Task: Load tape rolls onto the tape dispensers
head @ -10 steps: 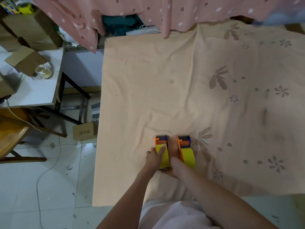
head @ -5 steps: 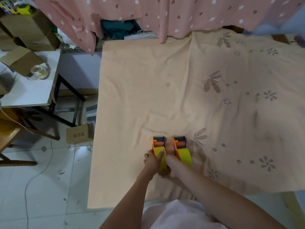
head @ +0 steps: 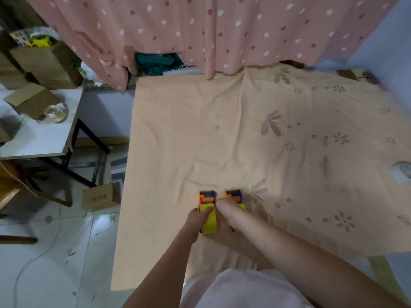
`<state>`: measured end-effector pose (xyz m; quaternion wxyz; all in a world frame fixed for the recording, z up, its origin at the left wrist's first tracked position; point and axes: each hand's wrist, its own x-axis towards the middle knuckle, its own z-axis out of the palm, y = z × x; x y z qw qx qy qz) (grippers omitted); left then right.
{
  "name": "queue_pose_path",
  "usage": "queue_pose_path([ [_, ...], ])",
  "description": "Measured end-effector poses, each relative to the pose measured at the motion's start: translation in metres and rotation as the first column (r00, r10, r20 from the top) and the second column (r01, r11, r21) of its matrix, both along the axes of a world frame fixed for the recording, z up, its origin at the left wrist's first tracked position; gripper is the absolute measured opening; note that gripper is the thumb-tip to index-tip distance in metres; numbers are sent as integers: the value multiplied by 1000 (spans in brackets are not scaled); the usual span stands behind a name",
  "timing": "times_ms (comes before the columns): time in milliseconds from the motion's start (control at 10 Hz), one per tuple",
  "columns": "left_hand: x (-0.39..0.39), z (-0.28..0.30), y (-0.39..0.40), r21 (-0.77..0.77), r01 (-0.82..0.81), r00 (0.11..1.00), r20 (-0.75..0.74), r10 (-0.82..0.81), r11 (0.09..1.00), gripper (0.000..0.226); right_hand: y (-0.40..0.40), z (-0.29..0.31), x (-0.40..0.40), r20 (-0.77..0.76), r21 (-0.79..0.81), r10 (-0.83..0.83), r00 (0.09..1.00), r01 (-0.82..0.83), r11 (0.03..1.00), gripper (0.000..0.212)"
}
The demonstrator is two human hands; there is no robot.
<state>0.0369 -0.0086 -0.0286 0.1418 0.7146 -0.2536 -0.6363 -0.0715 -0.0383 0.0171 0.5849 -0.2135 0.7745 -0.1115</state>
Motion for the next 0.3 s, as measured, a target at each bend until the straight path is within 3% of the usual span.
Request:
queue_pose_path([
  [100,-5,9,-7,-58,8,999,46,-6,998,66,-3,18,-15,4,-72,62,998,-61,996,25],
  [300,-17,66,-43,-267,58,991,130,-24,962,54,-28,64,-45,-40,-175,21,999,-27,984,26],
])
